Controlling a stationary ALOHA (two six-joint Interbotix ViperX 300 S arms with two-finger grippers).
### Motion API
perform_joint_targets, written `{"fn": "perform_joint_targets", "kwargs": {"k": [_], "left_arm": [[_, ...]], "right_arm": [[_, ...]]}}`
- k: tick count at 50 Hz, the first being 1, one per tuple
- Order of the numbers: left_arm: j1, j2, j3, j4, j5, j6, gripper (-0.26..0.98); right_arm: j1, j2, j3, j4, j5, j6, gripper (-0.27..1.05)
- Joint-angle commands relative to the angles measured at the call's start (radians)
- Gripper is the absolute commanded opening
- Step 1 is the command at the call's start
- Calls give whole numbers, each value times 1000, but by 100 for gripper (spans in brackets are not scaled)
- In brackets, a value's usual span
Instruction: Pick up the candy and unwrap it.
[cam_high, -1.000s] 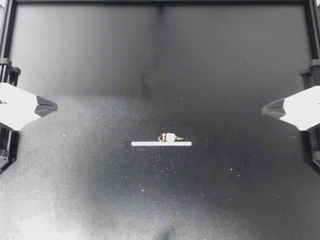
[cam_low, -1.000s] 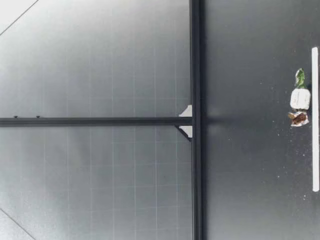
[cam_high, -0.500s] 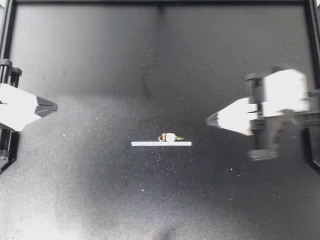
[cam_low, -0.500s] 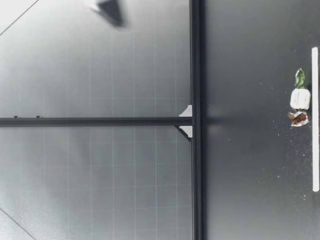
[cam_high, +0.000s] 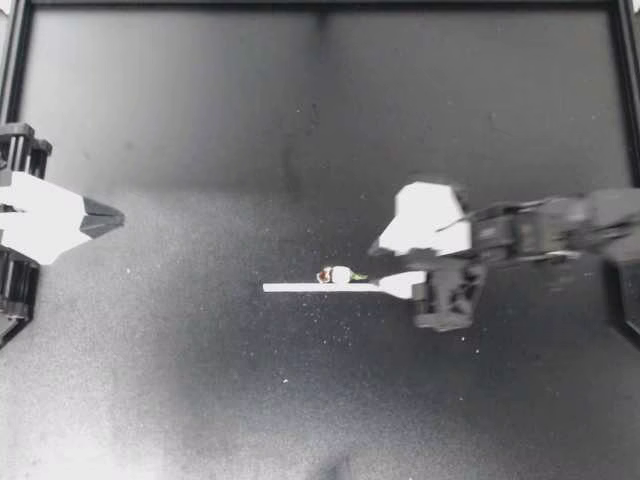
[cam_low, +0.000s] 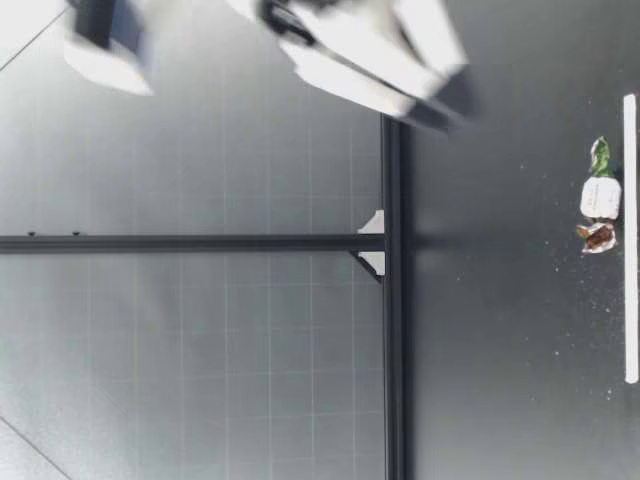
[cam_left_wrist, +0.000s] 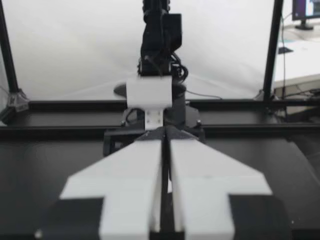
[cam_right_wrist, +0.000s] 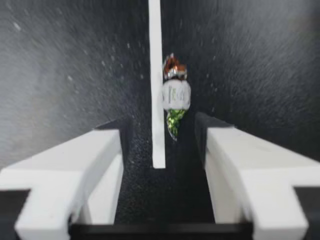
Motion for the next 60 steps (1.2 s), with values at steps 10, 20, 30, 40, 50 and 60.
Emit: {"fn": "perform_joint_targets", "kwargs": {"k": [10,20,30,40,50,60], "left_arm": [[-2,6,-6,0,-9,-2,-11],[-2,6,-8,0,-9,0,-11],[-2,6,-14,0,-9,0,-11],[-2,6,-15,0,-12,0,-11],[-2,6,-15,0,-26,-2,-11],[-2,6,-12,0,-28,0,-11]], "right_arm": [[-8,98,-91,-2,63,-2,53],[-6,144,-112,-2,67,-3,53],[-8,178,-117,-2,67,2,53],[-12,207,-129,-2,69,5,44],[-18,232,-140,-2,97,5,18],[-28,222,-152,-2,164,2,-11]]}}
